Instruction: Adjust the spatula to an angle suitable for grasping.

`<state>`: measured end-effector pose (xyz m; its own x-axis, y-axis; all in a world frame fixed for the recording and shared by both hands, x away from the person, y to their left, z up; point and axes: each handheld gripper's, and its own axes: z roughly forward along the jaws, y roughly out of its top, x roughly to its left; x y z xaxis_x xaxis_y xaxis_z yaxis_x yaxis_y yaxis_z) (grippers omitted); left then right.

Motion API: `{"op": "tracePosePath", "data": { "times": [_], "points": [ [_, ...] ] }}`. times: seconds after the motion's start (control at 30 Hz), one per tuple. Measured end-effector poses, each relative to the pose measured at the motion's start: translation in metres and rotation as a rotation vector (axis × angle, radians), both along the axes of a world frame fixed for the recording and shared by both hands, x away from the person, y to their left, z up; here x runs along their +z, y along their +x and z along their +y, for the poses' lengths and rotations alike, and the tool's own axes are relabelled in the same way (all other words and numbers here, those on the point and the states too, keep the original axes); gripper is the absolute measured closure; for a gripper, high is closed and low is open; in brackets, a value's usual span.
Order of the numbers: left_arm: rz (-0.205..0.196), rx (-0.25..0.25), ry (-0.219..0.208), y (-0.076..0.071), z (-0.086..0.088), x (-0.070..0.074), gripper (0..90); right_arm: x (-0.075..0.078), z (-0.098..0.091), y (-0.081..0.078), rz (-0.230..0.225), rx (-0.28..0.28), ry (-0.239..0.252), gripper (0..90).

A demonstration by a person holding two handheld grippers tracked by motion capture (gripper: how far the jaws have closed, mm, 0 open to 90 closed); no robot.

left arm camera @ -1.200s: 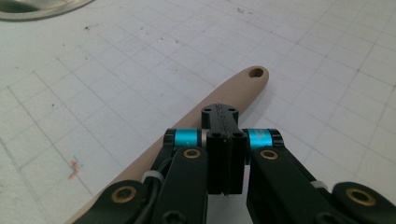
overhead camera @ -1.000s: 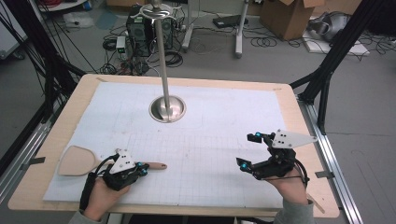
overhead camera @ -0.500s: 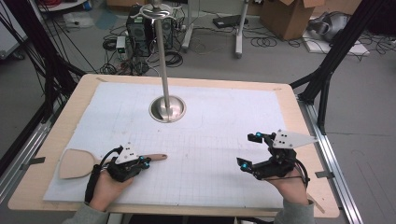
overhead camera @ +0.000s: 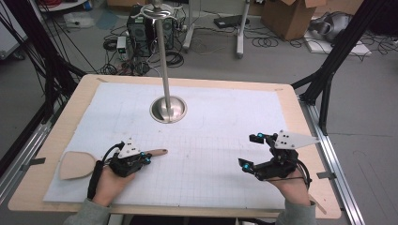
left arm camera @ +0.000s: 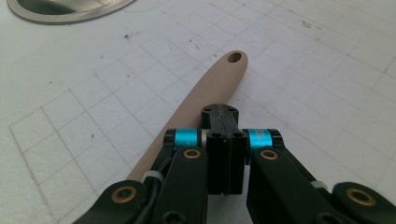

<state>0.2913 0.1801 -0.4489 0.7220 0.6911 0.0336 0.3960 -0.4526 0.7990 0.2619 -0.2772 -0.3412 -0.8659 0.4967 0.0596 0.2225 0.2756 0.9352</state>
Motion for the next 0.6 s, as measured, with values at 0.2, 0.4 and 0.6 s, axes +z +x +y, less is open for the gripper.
{"op": "tracePosePath", "data": {
  "times": [0.2,0.4,0.6],
  "points": [
    [0.005,0.018,0.026,0.007,-0.002,0.002,89.6,0.000,0.000,0.001,0.003,0.000,0.003,9.6],
    [0.008,0.036,0.037,0.014,-0.003,0.003,89.6,-0.002,0.000,0.002,0.010,0.001,0.002,9.6],
    [0.025,0.036,0.007,0.022,0.000,0.003,89.6,-0.002,0.002,0.003,0.012,0.005,-0.005,9.6]
  ]
}}
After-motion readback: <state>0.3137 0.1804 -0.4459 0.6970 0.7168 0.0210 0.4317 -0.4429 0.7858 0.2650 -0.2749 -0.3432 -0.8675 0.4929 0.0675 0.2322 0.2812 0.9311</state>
